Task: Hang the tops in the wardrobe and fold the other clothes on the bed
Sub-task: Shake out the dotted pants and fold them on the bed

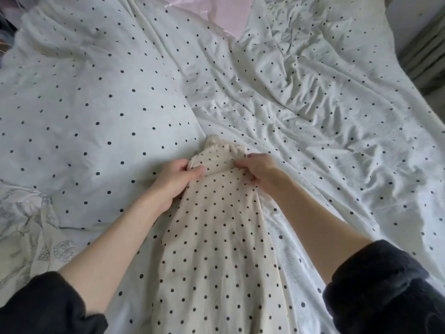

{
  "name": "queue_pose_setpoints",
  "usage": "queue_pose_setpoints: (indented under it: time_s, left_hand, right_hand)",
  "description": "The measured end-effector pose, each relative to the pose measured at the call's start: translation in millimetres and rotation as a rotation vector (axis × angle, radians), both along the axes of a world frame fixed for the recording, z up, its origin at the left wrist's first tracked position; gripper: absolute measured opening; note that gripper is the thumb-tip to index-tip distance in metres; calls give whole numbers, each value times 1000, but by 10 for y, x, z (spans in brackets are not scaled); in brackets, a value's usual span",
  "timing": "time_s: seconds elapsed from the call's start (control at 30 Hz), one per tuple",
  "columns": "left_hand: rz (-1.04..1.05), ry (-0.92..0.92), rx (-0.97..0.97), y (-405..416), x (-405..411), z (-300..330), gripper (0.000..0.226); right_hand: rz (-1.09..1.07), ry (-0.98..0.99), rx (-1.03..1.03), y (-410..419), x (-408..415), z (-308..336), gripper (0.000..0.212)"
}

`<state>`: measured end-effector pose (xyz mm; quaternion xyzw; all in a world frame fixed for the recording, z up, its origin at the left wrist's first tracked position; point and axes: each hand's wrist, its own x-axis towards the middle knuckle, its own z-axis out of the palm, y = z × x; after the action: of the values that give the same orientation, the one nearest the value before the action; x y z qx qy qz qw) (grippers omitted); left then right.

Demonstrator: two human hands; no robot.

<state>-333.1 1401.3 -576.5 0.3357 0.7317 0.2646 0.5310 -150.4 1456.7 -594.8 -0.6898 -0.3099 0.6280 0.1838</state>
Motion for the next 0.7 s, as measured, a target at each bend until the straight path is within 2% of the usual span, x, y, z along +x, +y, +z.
queue_pose_setpoints:
  time_s: [0.07, 0.17, 0.23, 0.3, 0.4, 0.53, 0.7]
  left_hand:
    - [-3, 50, 0, -17, -25, 15, 19]
    - [-92, 99, -138, -235, -59, -6, 48]
    - [-123, 185, -107, -424, -63, 16, 54]
    - [-80, 228, -53, -698, -45, 92, 53]
    - [-48, 255, 56, -1110, -2, 201, 37]
    - [8, 265, 208, -1880, 56, 345, 19]
    - [23, 151, 164, -2770, 114, 349, 17]
  right_hand:
    - [-17, -105, 93, 8, 16, 70, 19]
    - [34, -132, 54, -248, 102, 172, 32]
    - [83, -129, 44, -521, 179, 221, 26]
    - [61, -153, 87, -870, 271, 299, 17]
    - [-31, -167, 159, -1310, 399, 429, 22]
    - [-31, -234, 309, -2077, 500, 615, 20]
    - [-96, -205, 314, -3138, 580, 672, 13]
